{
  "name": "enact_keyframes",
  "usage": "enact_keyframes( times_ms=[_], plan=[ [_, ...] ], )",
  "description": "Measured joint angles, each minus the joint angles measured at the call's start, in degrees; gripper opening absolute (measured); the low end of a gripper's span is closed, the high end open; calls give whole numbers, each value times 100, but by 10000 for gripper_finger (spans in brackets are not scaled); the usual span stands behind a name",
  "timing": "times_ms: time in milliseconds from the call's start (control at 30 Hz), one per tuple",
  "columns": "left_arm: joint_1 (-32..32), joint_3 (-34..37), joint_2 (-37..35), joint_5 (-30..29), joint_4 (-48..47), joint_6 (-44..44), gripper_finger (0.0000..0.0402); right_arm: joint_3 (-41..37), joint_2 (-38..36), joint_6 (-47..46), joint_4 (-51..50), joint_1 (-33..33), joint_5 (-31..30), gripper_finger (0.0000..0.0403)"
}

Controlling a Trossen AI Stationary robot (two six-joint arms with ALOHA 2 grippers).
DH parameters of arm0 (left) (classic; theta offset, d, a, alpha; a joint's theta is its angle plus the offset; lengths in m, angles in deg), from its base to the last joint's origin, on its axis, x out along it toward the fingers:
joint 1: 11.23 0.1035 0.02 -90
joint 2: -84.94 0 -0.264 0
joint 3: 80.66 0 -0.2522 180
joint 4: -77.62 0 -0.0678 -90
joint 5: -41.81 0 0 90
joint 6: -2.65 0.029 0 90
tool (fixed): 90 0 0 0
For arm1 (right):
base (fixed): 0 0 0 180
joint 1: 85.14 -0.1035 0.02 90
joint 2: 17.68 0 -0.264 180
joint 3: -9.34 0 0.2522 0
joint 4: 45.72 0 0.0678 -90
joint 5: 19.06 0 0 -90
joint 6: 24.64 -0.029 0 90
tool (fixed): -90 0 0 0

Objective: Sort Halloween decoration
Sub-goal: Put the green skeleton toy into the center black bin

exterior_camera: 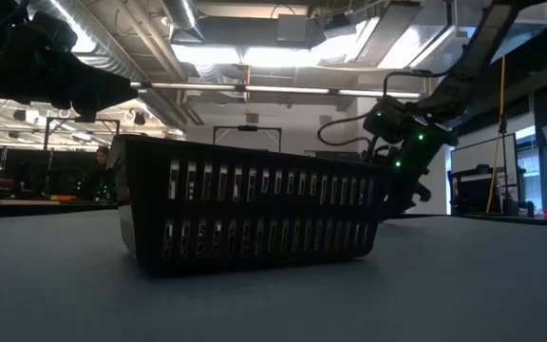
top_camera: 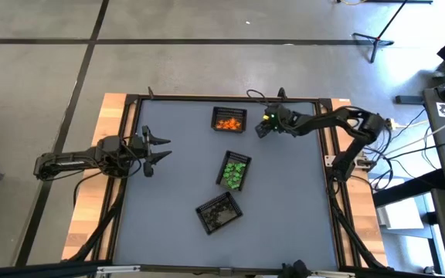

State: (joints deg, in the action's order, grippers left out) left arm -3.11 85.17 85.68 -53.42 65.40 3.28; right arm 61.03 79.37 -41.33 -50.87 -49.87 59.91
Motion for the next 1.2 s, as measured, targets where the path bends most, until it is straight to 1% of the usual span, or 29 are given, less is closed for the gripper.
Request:
enact_keyframes(
  times_ms=[67, 133, 233, 333, 533, 600, 633, 767, 933, 1067, 1133, 1200],
  plan=[
    [-1, 0, 1, -6, 0, 0, 189, 21, 157, -64, 203, -7, -111, 243],
    [0, 0, -1, -19, 1, 0, 189, 66, 198, -112, 154, -85, -265, 240],
    [0, -1, -1, -10, 17, 0, 189, 74, 215, -109, 152, -79, -241, 213],
    [0, 1, -1, -7, 24, 0, 189, 81, 215, -99, 115, -81, -198, 163],
    [0, 1, -1, -2, 24, 0, 189, 85, 190, 68, 87, -75, 36, 47],
    [0, 1, 0, -2, 22, 0, 189, 80, 109, 70, 48, -69, 203, 19],
    [0, -1, -1, -2, 24, 0, 189, 76, 50, 69, 2, -66, 277, 12],
    [0, 1, 0, -2, 22, 0, 189, 46, -298, 61, -275, -159, 563, 16],
    [0, 1, 1, -2, 22, 0, 189, 52, -856, 104, -495, -448, 552, 5],
    [0, 0, 0, -2, 22, 0, 189, 50, -1242, 114, -461, -786, 584, 7],
    [0, -1, 0, -2, 22, 0, 189, 50, -1408, 58, -348, -1002, 783, 4],
    [0, 1, 0, -2, 22, 0, 189, 50, -1524, 62, -23, -1277, 1227, 3]
  ],
)
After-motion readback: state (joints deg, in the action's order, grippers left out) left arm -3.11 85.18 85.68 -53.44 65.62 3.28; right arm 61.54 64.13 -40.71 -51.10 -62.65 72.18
